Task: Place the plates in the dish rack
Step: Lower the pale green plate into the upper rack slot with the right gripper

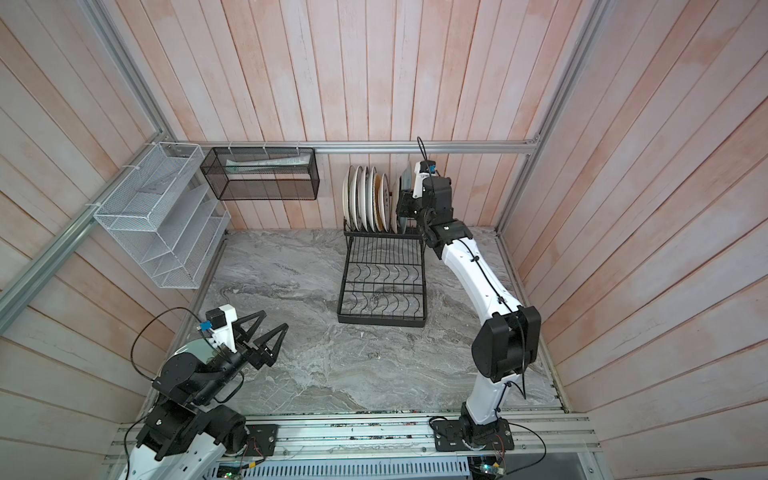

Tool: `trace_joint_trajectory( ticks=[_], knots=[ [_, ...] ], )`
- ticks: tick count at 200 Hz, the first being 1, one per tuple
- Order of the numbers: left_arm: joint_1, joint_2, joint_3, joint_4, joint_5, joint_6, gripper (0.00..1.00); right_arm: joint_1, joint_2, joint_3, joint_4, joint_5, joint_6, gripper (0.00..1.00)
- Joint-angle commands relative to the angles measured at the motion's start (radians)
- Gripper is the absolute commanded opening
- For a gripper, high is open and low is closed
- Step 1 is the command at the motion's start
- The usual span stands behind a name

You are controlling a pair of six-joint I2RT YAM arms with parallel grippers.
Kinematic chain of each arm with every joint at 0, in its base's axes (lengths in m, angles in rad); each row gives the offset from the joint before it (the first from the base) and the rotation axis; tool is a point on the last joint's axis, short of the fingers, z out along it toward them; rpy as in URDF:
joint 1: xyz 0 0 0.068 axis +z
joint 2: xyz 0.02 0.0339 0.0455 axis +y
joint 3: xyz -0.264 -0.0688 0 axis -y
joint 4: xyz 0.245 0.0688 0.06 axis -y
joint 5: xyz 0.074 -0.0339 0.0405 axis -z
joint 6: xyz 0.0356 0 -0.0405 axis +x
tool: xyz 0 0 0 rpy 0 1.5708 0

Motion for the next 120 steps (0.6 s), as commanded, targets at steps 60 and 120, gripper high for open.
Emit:
trace_joint_trajectory(
  ticks=[60,120],
  knots=[
    [-0.004,0.001,-0.002,-0.004,-0.013,-0.004,1.00,0.015,-0.007,0.073,0.024,0.018,-0.071,0.20],
    [-0.004,0.003,0.000,-0.005,-0.021,-0.007,1.00,0.023,-0.037,0.101,-0.009,0.020,-0.065,0.29]
  ],
)
